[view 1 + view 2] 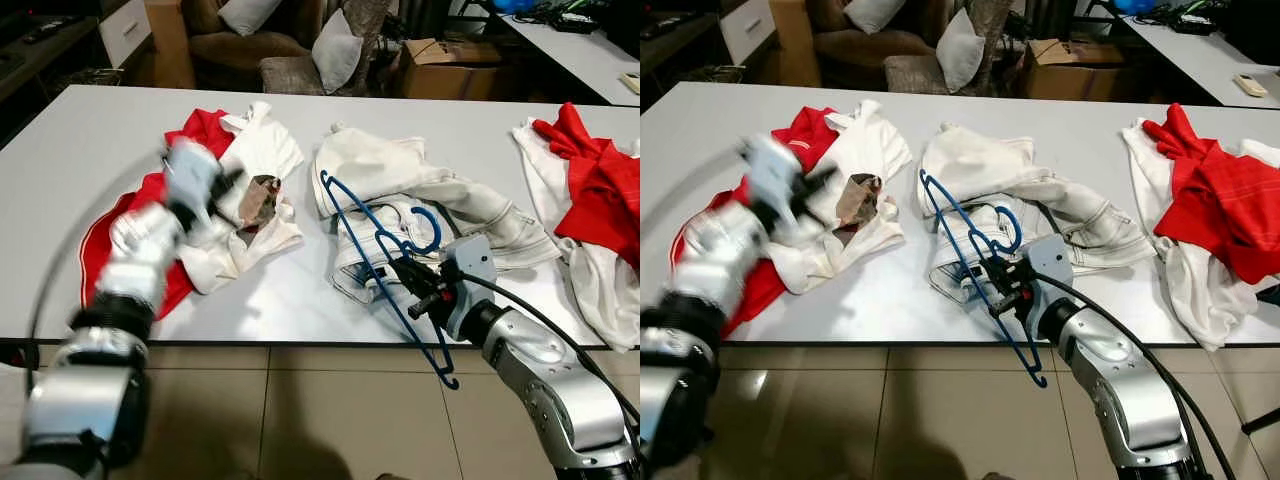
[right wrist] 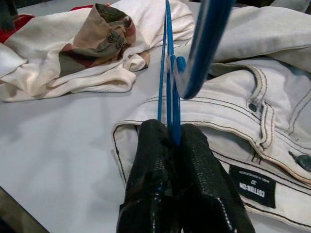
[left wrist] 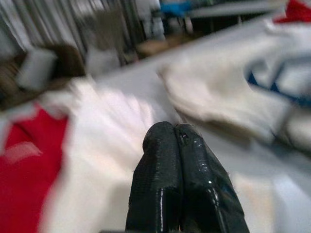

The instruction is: Hang hanger

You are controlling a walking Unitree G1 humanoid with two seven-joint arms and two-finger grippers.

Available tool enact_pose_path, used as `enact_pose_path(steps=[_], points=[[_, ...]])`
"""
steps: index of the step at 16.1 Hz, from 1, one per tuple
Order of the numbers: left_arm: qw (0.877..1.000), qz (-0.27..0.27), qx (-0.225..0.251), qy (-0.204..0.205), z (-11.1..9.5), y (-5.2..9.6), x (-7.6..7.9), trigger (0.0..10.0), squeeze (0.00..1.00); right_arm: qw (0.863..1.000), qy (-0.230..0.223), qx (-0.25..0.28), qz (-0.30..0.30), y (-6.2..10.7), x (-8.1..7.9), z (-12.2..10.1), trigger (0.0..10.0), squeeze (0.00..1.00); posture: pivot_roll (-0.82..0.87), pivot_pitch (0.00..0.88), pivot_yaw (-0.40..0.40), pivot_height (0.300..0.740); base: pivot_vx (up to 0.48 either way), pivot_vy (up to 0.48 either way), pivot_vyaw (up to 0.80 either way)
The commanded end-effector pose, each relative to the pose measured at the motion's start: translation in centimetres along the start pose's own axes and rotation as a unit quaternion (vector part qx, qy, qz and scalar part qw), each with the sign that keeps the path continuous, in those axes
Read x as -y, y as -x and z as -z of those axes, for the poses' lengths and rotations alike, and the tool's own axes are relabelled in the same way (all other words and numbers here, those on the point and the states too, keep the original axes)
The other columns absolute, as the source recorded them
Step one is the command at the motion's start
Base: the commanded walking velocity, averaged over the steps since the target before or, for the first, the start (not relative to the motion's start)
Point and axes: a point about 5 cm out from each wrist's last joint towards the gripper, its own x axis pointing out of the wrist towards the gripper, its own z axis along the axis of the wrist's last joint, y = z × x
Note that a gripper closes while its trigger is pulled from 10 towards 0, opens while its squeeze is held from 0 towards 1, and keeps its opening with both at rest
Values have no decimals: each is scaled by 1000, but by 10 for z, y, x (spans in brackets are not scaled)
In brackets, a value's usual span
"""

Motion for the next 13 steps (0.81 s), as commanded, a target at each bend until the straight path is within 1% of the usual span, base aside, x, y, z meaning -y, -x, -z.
enact_pose_path(steps=[1, 2, 3, 6, 8, 10, 13], points=[[1000, -28, -10, 1, 3, -1, -2, 10000, 1000, 1000, 1, -1, 0, -1, 0, 0, 10000, 0, -60, 0, 1, 740, 0, 0, 0], [999, -48, -10, 4, 5, -1, -5, 10000, 1000, 1000, 1, -1, -1, -1, -1, 0, 10000, 0, -65, 0, 1, 740, 0, 0, 0], [998, -57, -7, 7, 5, 0, -6, 10000, 1000, 1000, 1, 0, -1, 0, -1, 0, 10000, 0, -65, 0, 1, 740, 0, 0, 0], [999, -50, -13, 5, 7, -1, -5, 10000, 1000, 1000, 3, -1, -3, -1, 1, -2, 10000, 0, -76, 0, -6, 740, 0, 0, 0], [999, -37, -16, 15, 8, -4, -3, 10000, 1000, 1000, 4, 0, -3, -1, 2, -3, 10000, 0, -77, 0, -9, 740, 0, 0, 0], [999, -21, -12, 38, 8, -6, 0, 10000, 1000, 1000, 5, 1, -4, -2, 2, -4, 10000, 0, -77, 0, -9, 740, 0, 0, 0], [999, -10, -21, 41, 11, -5, 1, 10000, 1000, 1000, 4, 1, -2, -2, 1, -4, 10000, 0, -85, 0, 7, 740, 0, 0, 0]])
